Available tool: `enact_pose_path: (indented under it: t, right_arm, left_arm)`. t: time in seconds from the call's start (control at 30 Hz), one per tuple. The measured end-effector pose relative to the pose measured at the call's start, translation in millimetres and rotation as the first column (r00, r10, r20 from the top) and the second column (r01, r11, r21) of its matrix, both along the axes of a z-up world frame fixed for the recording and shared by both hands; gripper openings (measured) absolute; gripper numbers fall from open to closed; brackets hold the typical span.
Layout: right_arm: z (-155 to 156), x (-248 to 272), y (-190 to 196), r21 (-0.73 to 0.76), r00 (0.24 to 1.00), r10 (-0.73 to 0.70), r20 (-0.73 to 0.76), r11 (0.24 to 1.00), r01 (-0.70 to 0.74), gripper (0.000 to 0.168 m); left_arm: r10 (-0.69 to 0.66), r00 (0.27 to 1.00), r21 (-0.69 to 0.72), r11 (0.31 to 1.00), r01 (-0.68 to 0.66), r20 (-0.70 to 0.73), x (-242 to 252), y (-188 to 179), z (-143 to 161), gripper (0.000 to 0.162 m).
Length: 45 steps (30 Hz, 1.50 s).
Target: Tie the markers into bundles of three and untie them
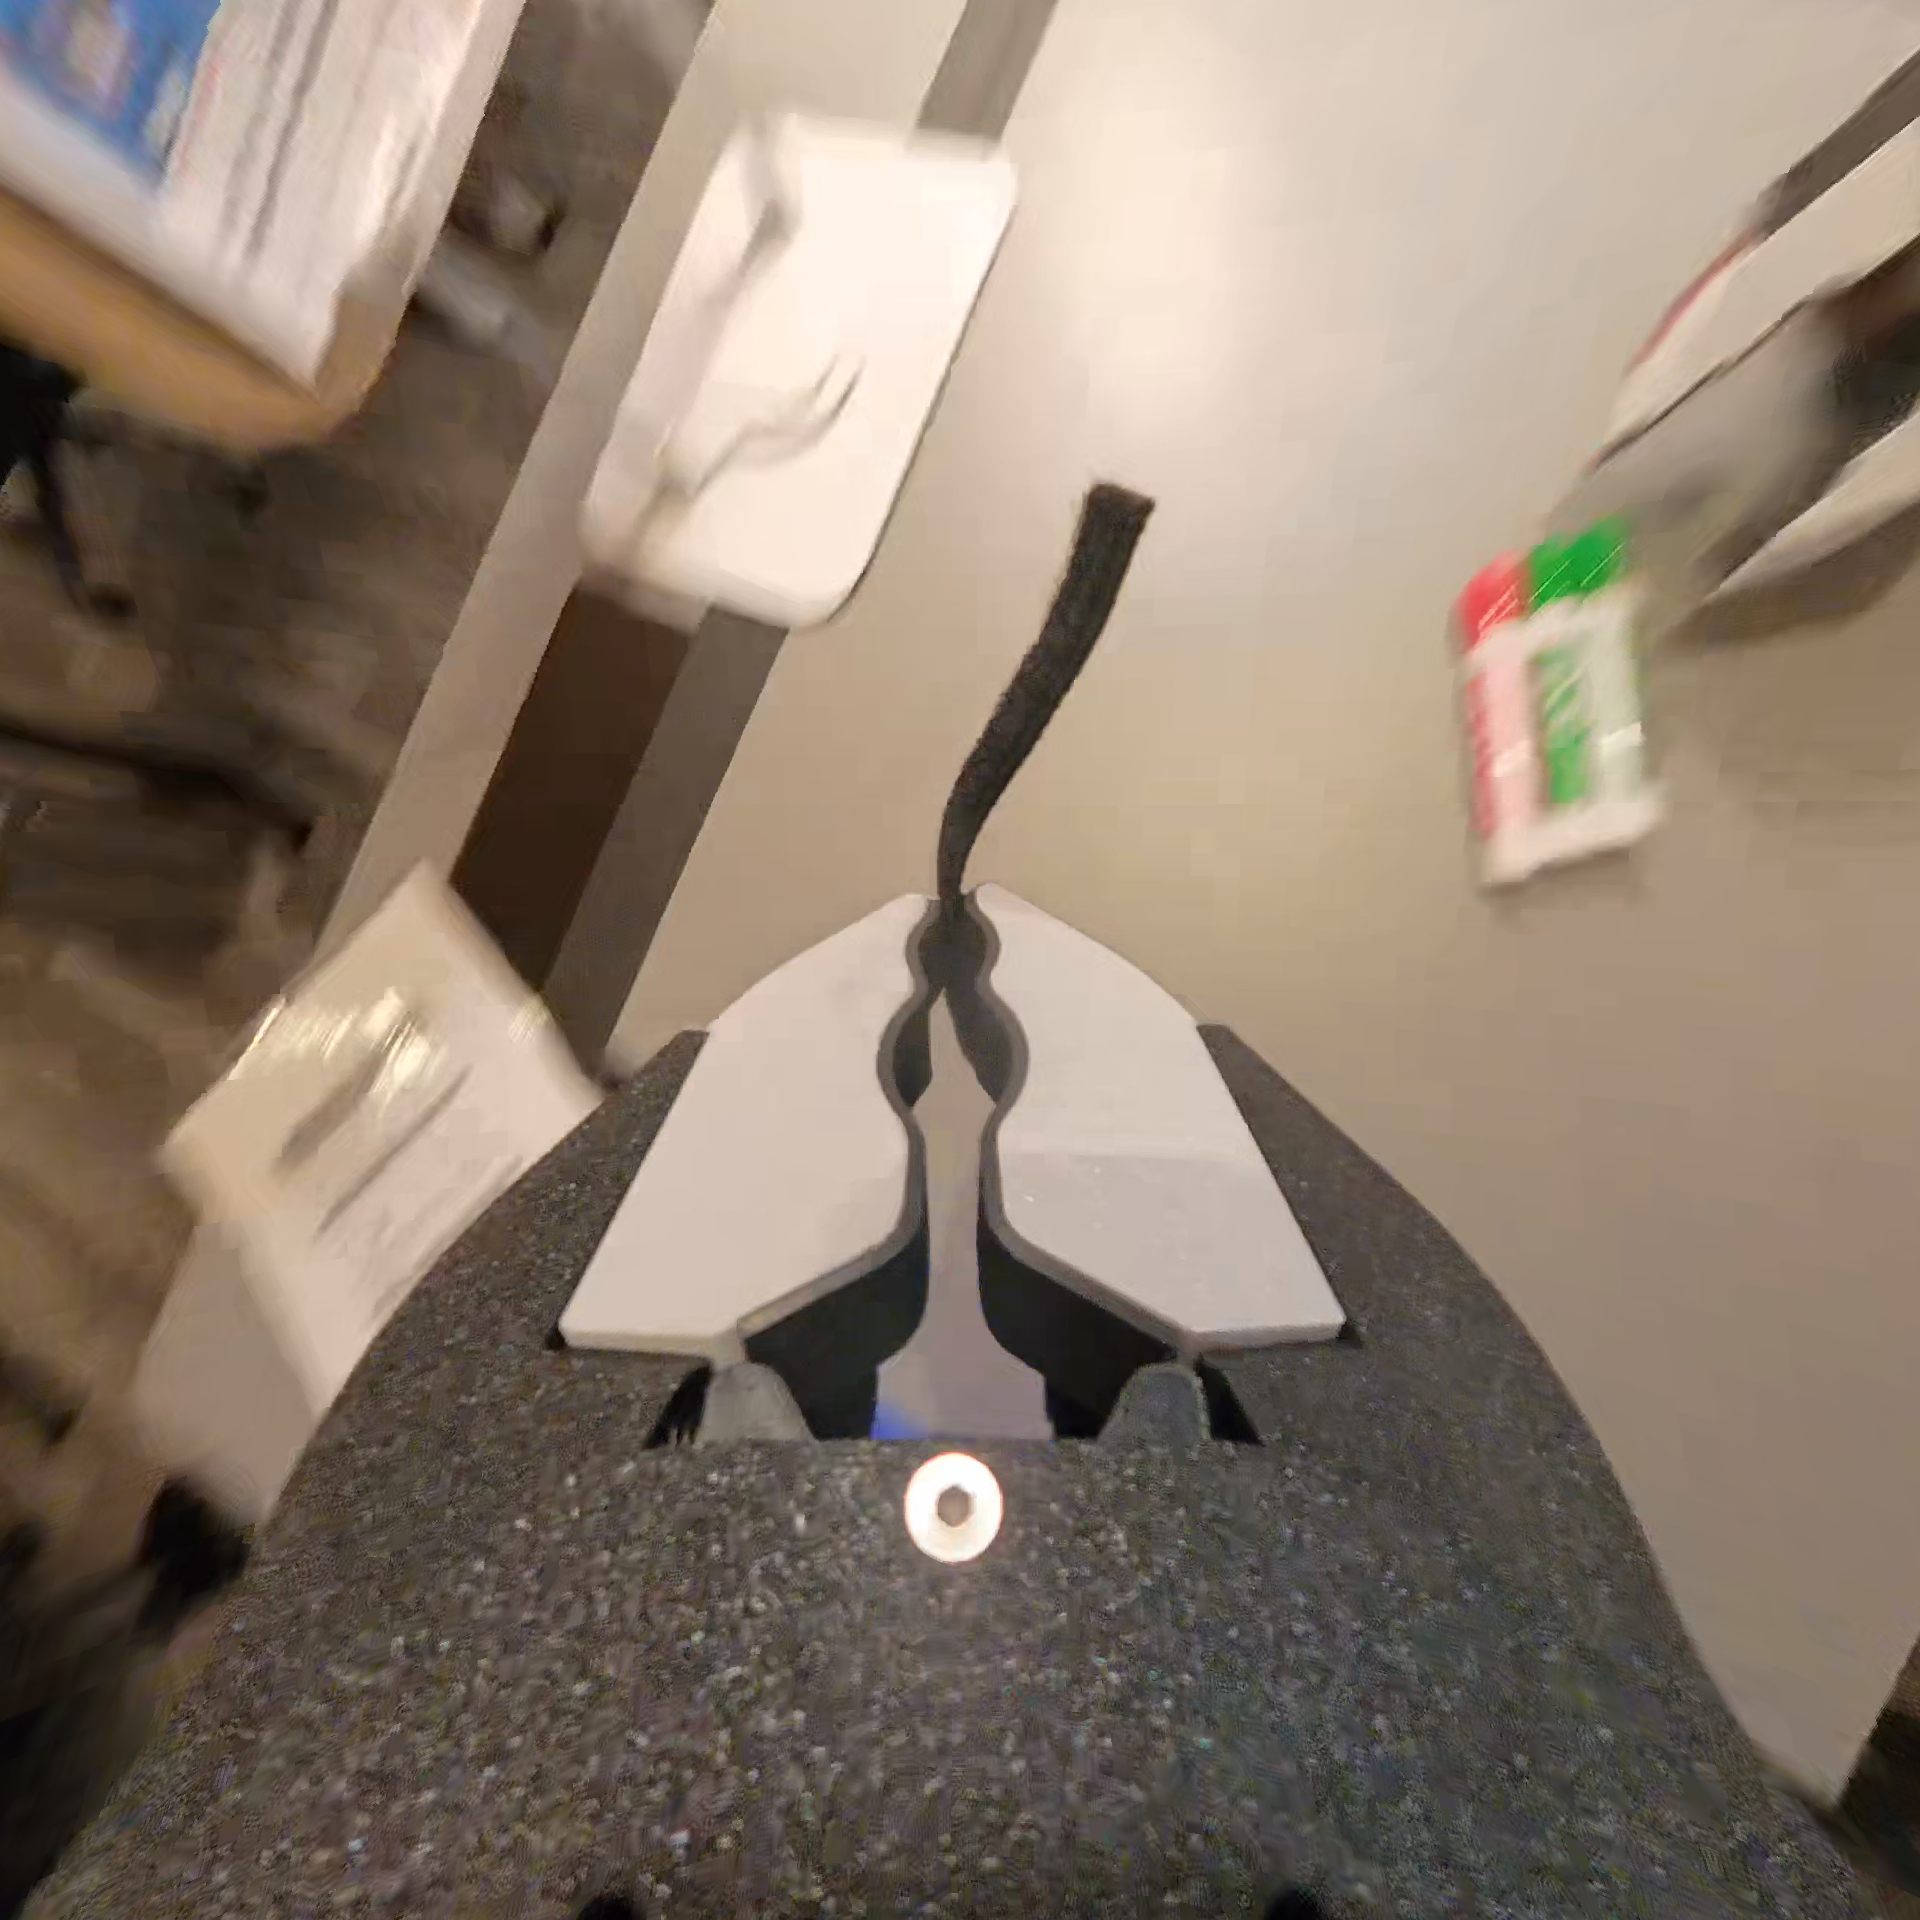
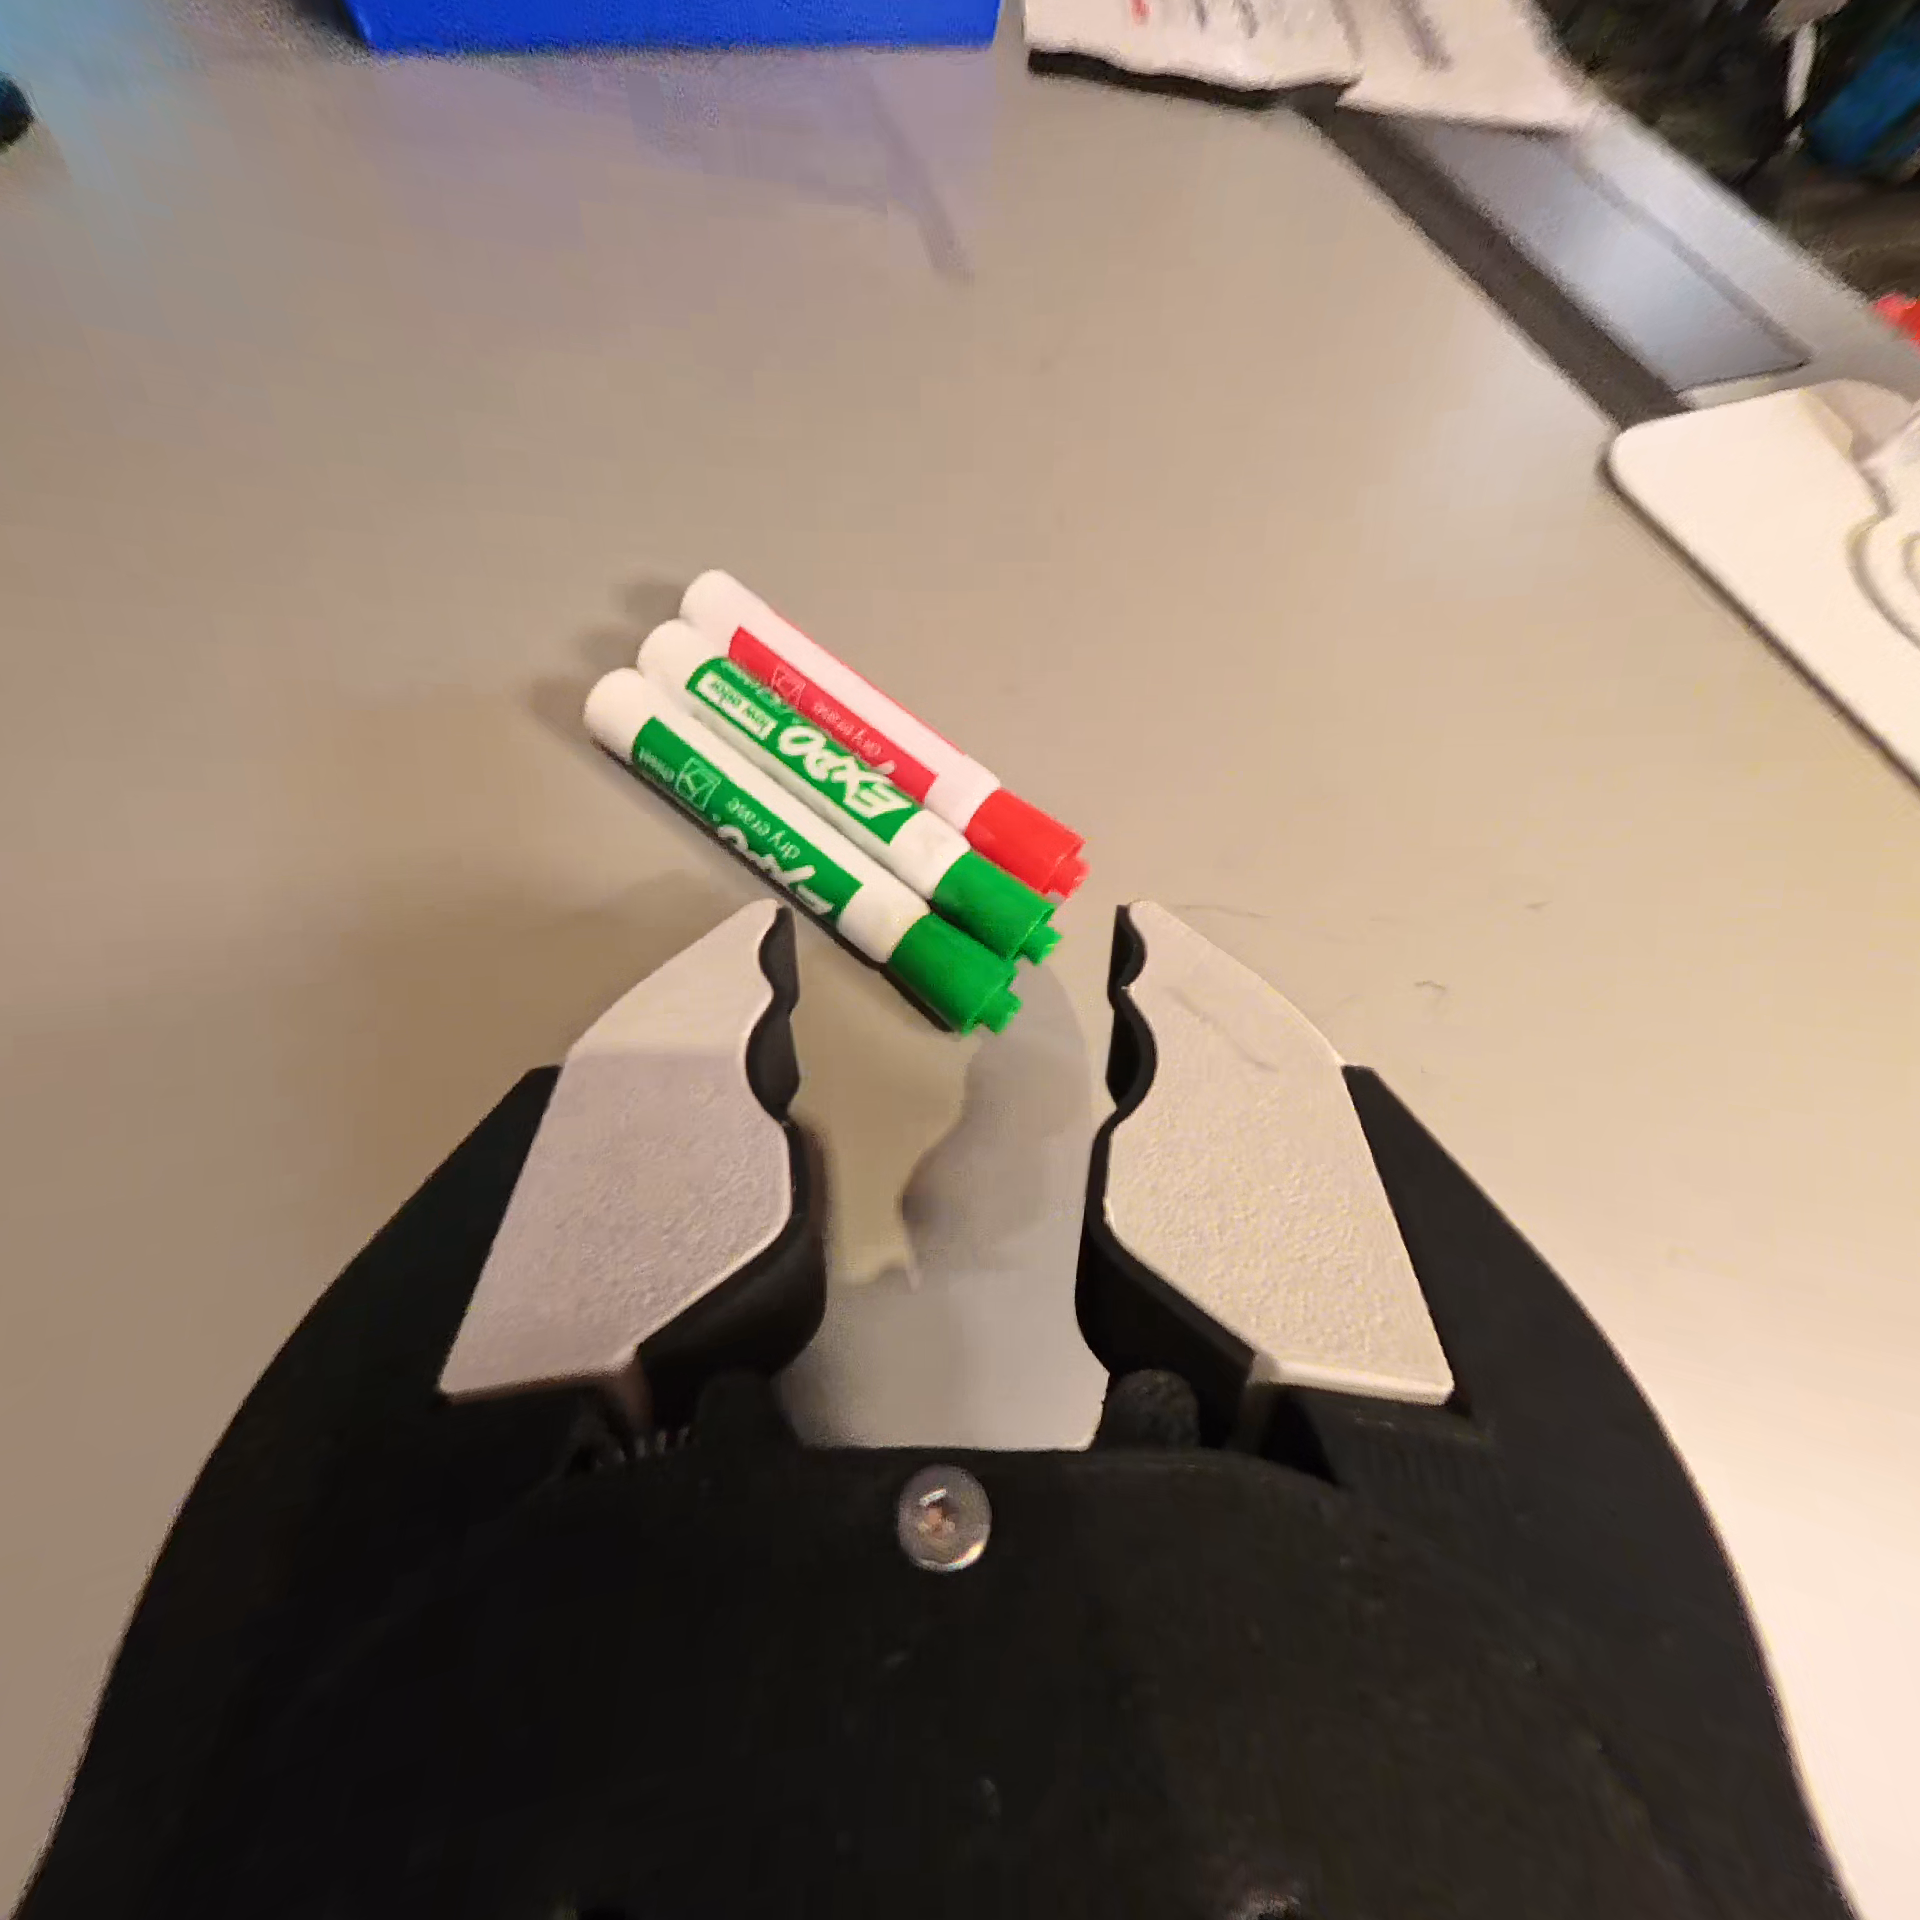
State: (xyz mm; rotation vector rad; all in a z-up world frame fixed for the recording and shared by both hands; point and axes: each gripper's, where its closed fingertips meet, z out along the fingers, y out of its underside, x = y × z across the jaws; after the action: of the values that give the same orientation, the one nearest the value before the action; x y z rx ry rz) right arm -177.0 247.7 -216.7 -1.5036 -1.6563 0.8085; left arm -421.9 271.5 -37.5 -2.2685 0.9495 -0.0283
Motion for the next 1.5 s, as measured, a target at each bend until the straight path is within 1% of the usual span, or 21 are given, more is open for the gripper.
enact_pose_path:
  t: [0.07, 0.13, 0.2, 0.27, 0.37, 0.43, 0.57, 0.67, 0.73, 0.8, 0.9, 0.93, 0.97, 1.07, 1.13, 1.23, 1.3, 1.33, 1.4, 1.47, 1.5]
  right_arm:
    - [13, 5, 15, 0.066, 0.997, -0.038, -0.065, 0.997, 0.043, 0.058]
    - [26, 14, 35, 0.132, 0.987, -0.086, -0.138, 0.986, 0.104, 0.057]
    - [36, 26, 55, 0.173, 0.967, -0.138, -0.213, 0.969, 0.177, 0.057]
    - [41, 41, 74, 0.226, 0.948, -0.185, -0.26, 0.943, 0.246, 0.058]
    - [45, 56, 90, 0.405, 0.946, -0.154, -0.284, 0.875, 0.264, 0.058]
    - [45, 56, 94, 0.483, 0.951, -0.127, -0.281, 0.838, 0.255, 0.059]
    - [46, 36, 78, 0.539, 0.952, -0.033, -0.303, 0.818, 0.2, 0.059]
    - [43, 22, 65, 0.637, 0.958, 0.036, -0.285, 0.754, 0.161, 0.058]
    - [43, 16, 59, 0.705, 0.959, 0.067, -0.274, 0.692, 0.153, 0.056]
    - [45, 11, 54, 0.745, 0.955, 0.095, -0.28, 0.649, 0.153, 0.05]
    - [42, 3, 50, 0.765, 0.959, 0.117, -0.259, 0.63, 0.13, 0.042]
    - [42, 1, 49, 0.772, 0.958, 0.124, -0.259, 0.623, 0.127, 0.034]
    - [42, 0, 49, 0.771, 0.957, 0.131, -0.26, 0.624, 0.125, 0.027]
    - [42, 1, 46, 0.739, 0.951, 0.16, -0.266, 0.667, 0.095, 0.005]
    - [44, 5, 46, 0.718, 0.947, 0.173, -0.269, 0.691, 0.078, 0.004]
    - [42, 15, 45, 0.671, 0.944, 0.205, -0.259, 0.741, 0.023, 0.003]
    - [35, 24, 45, 0.609, 0.947, 0.219, -0.235, 0.792, -0.032, 0.003]
    - [32, 29, 46, 0.574, 0.948, 0.226, -0.224, 0.817, -0.059, 0.003]
    - [26, 39, 46, 0.503, 0.951, 0.238, -0.197, 0.857, -0.111, 0.003]
    - [20, 47, 43, 0.43, 0.955, 0.257, -0.149, 0.886, -0.172, 0.003]
    - [17, 51, 39, 0.389, 0.954, 0.275, -0.119, 0.897, -0.21, 0.003]
  left_arm:
    - [-0.096, 0.982, 0.031, 0.995, 0.092, 0.162, 76, 31, -5, 0.002]
    - [-0.156, 0.922, 0.044, 0.988, 0.15, 0.354, 144, 57, -20, 0.002]
    - [-0.148, 0.815, 0.021, 0.986, 0.165, 0.56, 198, 76, -40, 0.003]
    - [-0.09, 0.698, -0.033, 0.986, 0.161, 0.71, 232, 87, -64, 0.003]
    - [0.019, 0.558, -0.131, 0.978, 0.16, 0.829, 255, 89, -94, 0.003]
    - [0.077, 0.502, -0.182, 0.97, 0.163, 0.862, 259, 85, -104, 0.003]
    - [0.14, 0.471, -0.219, 0.969, 0.117, 0.871, 256, 81, -112, 0.003]
    - [0.169, 0.455, -0.244, 0.964, 0.11, 0.874, 255, 79, -118, 0.003]
    - [0.189, 0.461, -0.278, 0.951, 0.134, 0.867, 255, 75, -125, 0.003]
    - [0.202, 0.454, -0.283, 0.952, 0.119, 0.868, 251, 76, -128, 0.003]
    - [0.217, 0.432, -0.303, 0.943, 0.14, 0.875, 251, 71, -131, 0.003]
    - [0.221, 0.429, -0.308, 0.941, 0.142, 0.876, 251, 70, -132, 0.003]
    - [0.222, 0.429, -0.311, 0.938, 0.15, 0.876, 252, 68, -134, 0.003]
    - [0.217, 0.426, -0.31, 0.936, 0.163, 0.879, 253, 65, -135, 0.003]
    - [0.204, 0.442, -0.306, 0.936, 0.172, 0.873, 255, 64, -137, 0.004]
    - [0.172, 0.497, -0.29, 0.942, 0.17, 0.85, 253, 63, -143, 0.02]
    - [0.135, 0.541, -0.262, 0.951, 0.165, 0.83, 249, 62, -146, 0.03]
    - [0.117, 0.581, -0.244, 0.959, 0.144, 0.806, 244, 63, -149, 0.035]
    - [0.072, 0.687, -0.178, 0.98, 0.084, 0.723, 229, 67, -159, 0.045]
    - [0.037, 0.781, -0.08, 0.997, 0.016, 0.623, 210, 74, -167, 0.054]
    - [0.033, 0.815, -0.028, 0.999, -0.021, 0.578, 200, 77, -169, 0.054]
